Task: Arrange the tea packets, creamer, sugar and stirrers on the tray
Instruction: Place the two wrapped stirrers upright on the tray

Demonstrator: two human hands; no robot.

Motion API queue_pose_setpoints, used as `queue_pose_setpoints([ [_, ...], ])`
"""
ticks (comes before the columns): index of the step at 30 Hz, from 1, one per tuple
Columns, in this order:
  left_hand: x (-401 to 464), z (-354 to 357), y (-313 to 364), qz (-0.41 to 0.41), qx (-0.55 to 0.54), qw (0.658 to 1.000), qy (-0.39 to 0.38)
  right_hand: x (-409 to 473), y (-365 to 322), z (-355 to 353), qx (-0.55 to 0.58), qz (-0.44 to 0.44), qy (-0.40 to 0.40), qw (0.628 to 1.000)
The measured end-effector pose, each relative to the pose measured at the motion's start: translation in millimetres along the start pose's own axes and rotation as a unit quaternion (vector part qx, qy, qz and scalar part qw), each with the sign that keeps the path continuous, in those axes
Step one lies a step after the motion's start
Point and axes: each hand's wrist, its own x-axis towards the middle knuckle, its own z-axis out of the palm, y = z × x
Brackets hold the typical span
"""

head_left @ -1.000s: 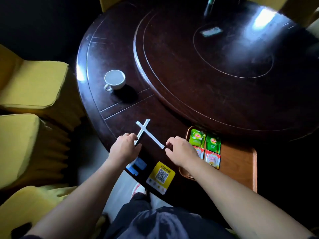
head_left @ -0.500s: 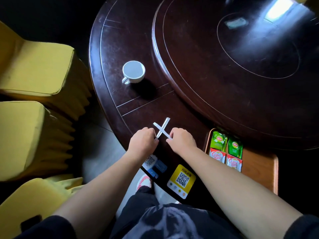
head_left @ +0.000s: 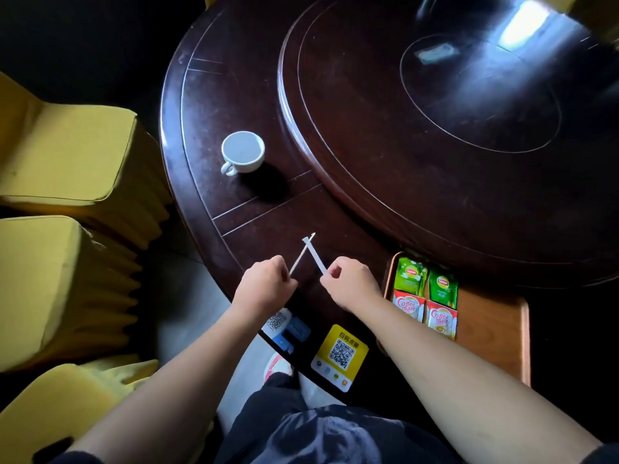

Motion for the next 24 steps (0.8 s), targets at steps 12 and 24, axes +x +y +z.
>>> queue_pose_setpoints([
  [12, -63.5, 57.9, 125.1, -0.043, -0.182, 0.981, -0.058, -48.2, 162.7, -75.1, 0.302, 0.086, 0.015, 0.949],
  [24, -95.5, 158.0, 253.2, -0.043, -0.184, 0.968, -0.167, -87.6, 306.1, -133.7, 0.338, 0.148, 0.054, 0.928],
])
